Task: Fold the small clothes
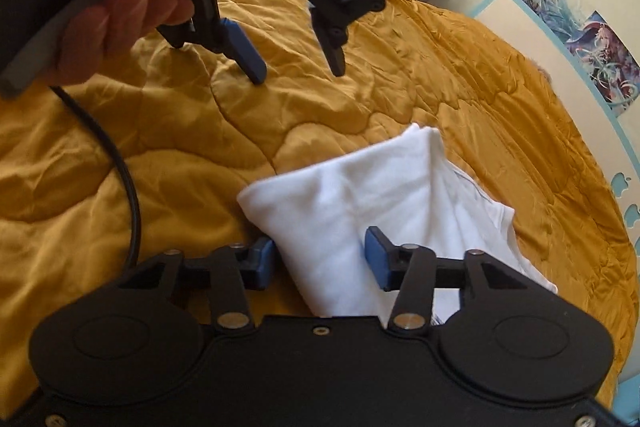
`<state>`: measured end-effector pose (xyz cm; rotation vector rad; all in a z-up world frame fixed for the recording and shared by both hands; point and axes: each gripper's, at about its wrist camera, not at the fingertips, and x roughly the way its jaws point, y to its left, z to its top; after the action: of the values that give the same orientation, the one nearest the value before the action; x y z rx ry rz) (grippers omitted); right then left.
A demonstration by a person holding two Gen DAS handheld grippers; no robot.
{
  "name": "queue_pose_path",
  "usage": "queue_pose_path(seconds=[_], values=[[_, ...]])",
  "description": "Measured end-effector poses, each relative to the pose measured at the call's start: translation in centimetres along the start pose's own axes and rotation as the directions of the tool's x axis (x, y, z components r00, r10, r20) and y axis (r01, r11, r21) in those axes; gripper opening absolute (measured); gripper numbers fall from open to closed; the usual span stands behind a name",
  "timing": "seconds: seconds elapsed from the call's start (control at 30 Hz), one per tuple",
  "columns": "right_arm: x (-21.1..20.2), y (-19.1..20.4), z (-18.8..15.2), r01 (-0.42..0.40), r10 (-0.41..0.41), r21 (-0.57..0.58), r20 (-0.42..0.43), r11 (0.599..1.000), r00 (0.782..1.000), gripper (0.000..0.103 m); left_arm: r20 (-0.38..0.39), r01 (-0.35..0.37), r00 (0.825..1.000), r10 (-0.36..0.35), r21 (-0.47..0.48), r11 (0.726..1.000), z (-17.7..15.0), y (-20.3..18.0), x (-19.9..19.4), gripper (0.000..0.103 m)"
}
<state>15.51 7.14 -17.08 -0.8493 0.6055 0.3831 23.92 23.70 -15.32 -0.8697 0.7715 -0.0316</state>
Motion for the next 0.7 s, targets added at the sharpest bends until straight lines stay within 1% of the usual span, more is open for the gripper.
queue_pose_path(seconds=[0.1,0.27,0.37,0.43,0.5,0.57,0.63,0.7], values=[[0.6,0.6,0.5,0.024,-0.024,-0.034,0.017,0.999,1.000,0.043,-0.015,-0.003,1.000,0.004,0.011,1.000,0.0,0.1,0.3,0.055],[0.3,1.2,0.3,0.042,-0.040,-0.039,0.046,0.998,0.998,0.034,-0.026,0.002,1.000,-0.001,0.037,0.999,0.1,-0.1,0.6,0.055],[0.0,1.3,0.0,0.048,-0.047,-0.018,0.070,0.999,0.996,0.029,-0.033,0.005,0.999,-0.003,0.064,0.998,0.0,-0.6,0.9,0.055],[-0.1,1.1,-0.2,0.035,-0.036,0.009,0.077,0.999,0.996,0.024,-0.039,0.008,0.999,-0.006,0.074,0.997,0.0,-0.7,1.2,0.055],[-0.3,0.8,-0.4,0.026,-0.030,0.041,0.095,0.999,0.995,0.020,-0.042,0.014,0.999,-0.011,0.085,0.996,-0.1,-0.9,1.3,0.055],[-0.4,0.6,-0.6,0.010,-0.017,0.072,0.103,0.997,0.995,0.019,-0.049,0.052,0.998,-0.048,0.076,0.996,0.2,-1.2,2.0,0.055],[-0.4,0.4,-0.8,-0.001,-0.008,0.080,0.110,0.997,0.994,0.018,-0.072,0.114,0.992,-0.107,0.099,0.989,1.1,-2.1,3.5,0.055],[-0.6,0.3,-1.0,-0.017,0.004,0.103,0.118,0.995,0.993,0.018,-0.087,0.120,0.990,-0.108,0.153,0.981,2.2,-3.4,5.4,0.055]])
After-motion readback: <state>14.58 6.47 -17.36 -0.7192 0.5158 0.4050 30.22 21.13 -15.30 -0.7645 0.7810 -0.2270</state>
